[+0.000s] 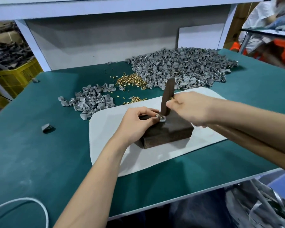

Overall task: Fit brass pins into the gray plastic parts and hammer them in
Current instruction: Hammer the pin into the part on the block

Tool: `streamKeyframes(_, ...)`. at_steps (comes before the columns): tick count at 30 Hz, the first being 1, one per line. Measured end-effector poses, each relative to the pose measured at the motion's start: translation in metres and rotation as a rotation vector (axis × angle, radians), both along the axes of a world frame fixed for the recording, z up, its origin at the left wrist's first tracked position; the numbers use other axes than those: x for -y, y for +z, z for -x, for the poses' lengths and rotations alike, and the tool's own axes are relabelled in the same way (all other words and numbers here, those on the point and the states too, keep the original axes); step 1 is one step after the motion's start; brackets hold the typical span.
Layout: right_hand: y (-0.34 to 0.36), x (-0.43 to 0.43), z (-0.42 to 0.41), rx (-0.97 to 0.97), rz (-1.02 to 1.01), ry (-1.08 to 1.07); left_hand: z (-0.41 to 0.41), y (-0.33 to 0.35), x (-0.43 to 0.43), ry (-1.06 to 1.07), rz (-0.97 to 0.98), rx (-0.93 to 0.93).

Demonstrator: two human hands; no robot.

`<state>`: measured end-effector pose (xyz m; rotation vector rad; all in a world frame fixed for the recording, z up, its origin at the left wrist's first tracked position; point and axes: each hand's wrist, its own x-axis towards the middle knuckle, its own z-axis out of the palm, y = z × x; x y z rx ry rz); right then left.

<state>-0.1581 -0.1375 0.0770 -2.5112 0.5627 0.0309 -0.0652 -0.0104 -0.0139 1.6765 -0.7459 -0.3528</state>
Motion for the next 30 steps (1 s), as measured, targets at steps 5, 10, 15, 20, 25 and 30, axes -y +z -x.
streamKeyframes(5, 0.008, 0.027, -0.007, 0.15, -0.42, -0.065, 0.0, -0.002, 0.003, 0.056, 0.008, -0.022)
streamKeyframes(10, -0.022, 0.039, -0.004, 0.08, -0.792, -0.047, 0.001, -0.002, 0.003, 0.074, 0.0, -0.059)
streamKeyframes(15, -0.044, 0.047, 0.002, 0.08, -0.958, -0.049, 0.001, -0.001, 0.003, 0.082, -0.001, -0.049)
streamKeyframes(20, -0.046, 0.044, 0.007, 0.218, -0.877, -0.052, 0.003, -0.003, 0.005, 0.091, -0.017, 0.006)
streamKeyframes(25, -0.038, 0.05, 0.002, 0.278, -0.842, -0.137, 0.008, 0.0, 0.004, 0.166, 0.031, 0.389)
streamKeyframes(30, -0.047, 0.054, 0.006, 0.304, -0.879, -0.127, 0.012, 0.004, 0.004, 0.168, 0.146, 0.662)
